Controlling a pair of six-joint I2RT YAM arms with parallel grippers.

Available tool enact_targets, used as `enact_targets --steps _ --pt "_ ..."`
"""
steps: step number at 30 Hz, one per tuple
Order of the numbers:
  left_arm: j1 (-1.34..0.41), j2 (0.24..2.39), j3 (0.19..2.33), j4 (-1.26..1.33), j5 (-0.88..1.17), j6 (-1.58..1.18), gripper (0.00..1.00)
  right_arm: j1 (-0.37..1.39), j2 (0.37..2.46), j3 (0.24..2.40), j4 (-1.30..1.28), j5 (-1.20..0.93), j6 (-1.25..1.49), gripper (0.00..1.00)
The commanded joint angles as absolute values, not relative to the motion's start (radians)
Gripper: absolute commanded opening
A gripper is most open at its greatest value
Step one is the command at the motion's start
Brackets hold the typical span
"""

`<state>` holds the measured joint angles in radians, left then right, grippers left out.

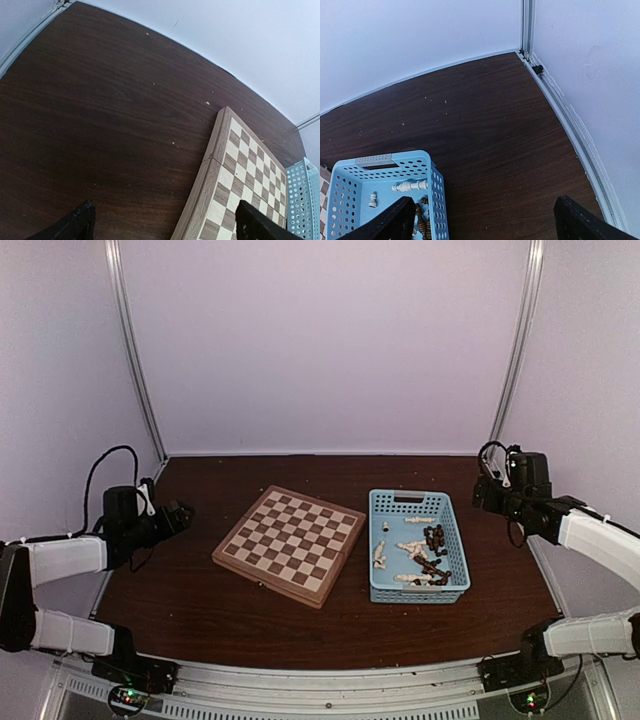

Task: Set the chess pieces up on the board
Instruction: Adjust the storage box at the center of the board.

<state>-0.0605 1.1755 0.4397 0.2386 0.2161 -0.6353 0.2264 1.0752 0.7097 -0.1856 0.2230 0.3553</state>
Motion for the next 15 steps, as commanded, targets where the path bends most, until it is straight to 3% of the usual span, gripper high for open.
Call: enact_targets --steps 1,10,15 --pt "-0.057 1.194 0.482 0.198 0.184 -0.652 0.98 0.221 1.086 0.74 -0.229 0.254 0.368 1.0" --pt "-0.057 1.175 0.485 0.181 0.171 -0.644 0.98 0.221 1.061 0.715 -0.179 0.23 0.308 1.0" --pt "-0.058 1.167 0.47 0.222 0.26 -0.625 0.98 0.223 1.1 0.764 -0.253 0.118 0.279 1.0"
